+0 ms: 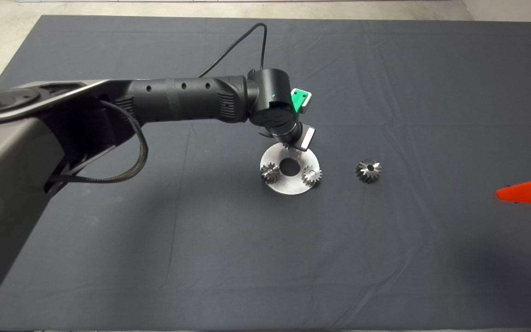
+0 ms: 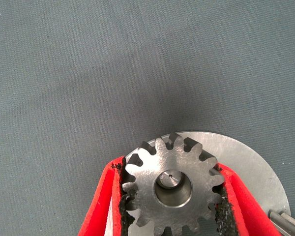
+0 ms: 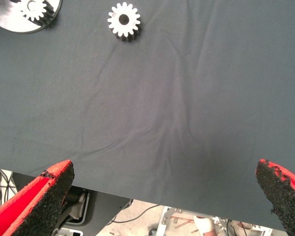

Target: Remove an incorrectly installed larger gear and replace it with the correct smaller gear

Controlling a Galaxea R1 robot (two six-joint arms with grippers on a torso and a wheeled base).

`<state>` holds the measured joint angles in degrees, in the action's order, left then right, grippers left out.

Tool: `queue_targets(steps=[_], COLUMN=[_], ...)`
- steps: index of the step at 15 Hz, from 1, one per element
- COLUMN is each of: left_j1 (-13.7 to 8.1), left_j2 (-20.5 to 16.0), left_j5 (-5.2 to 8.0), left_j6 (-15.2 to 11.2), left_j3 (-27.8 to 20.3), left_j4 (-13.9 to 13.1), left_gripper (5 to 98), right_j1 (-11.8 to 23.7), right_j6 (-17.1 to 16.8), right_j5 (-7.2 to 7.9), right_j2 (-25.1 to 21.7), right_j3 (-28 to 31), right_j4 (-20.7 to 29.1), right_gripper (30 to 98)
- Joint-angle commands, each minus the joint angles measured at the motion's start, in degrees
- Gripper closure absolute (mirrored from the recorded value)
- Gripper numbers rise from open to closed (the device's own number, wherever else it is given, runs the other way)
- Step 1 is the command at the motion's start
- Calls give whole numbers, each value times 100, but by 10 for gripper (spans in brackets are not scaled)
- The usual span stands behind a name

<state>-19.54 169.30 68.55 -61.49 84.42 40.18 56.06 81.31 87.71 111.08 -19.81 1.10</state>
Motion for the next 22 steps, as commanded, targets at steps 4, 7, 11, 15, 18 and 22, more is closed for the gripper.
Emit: queue_targets(steps=[4, 7, 11, 15, 18, 22], left_j1=[-120, -146, -155, -768, -2078, -2511], left_j2=[29, 20, 26, -56, -887, -2686], left_j5=[-166, -26, -8, 390, 467, 884], left_j6=[23, 23, 14, -6, -149, -396], left_j3=[3, 3, -6, -243, -1484, -3884], left_j4=[-72, -89, -98, -595, -1839, -3367], left_gripper=[707, 678, 643, 605, 553, 501], right_j1=[116, 116, 116, 116, 116, 116], right_j6=[42, 43, 39, 42, 43, 8], right_j5=[220, 220, 220, 220, 220, 212], right_j2=[-11, -11, -11, -11, -47, -180], right_j3=[23, 23, 23, 23, 23, 31], right_j4=[172, 172, 172, 172, 172, 172], right_gripper=[308, 308, 308, 308, 308, 308])
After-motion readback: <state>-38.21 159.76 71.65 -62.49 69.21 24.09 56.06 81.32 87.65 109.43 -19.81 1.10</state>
